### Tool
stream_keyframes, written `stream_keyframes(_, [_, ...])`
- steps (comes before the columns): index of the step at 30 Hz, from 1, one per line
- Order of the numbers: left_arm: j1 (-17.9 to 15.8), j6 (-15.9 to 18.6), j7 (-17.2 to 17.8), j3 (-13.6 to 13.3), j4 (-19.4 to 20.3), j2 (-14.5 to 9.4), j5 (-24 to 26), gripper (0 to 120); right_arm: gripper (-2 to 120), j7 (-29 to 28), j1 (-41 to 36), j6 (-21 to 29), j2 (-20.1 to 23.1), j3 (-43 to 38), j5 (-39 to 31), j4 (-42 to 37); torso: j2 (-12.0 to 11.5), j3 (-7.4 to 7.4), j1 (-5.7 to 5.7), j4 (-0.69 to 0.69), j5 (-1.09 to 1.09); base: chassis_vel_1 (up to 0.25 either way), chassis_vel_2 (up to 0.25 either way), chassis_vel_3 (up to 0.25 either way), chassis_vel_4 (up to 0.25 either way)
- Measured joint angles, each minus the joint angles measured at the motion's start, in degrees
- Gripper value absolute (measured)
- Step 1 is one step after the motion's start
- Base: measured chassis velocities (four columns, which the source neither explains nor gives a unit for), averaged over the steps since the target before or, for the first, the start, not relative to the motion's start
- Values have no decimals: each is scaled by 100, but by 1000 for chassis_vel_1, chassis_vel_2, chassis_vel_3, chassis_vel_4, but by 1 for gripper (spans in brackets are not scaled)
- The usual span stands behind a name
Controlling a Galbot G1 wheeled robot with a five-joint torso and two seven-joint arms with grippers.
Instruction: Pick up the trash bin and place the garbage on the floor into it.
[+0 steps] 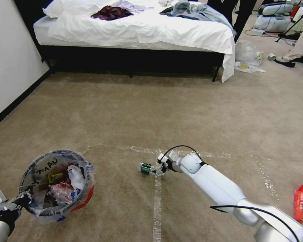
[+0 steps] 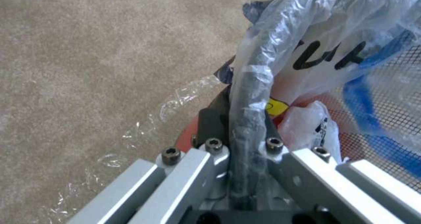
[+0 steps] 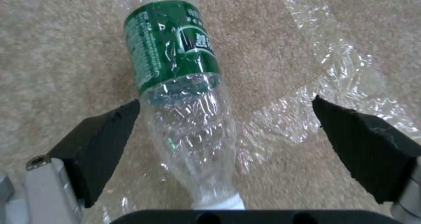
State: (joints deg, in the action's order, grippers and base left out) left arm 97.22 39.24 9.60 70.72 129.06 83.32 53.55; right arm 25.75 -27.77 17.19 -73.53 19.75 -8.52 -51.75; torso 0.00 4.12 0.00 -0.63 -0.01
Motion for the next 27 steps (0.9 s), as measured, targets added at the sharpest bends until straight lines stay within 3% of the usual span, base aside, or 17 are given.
stream_keyframes(18, [-63,-6,16,-37,-105,-31,1,0,98,-305,-99,-517,-289,-86,117,576,0,-1,0,1,1,0,0,0,0])
stream_keyframes(27, [-69,-7,18,-57,-102,-2,-13,0,75,-407,-133,-599,-278,-100,84,528,0,0,-1,0,1,0,0,0,0])
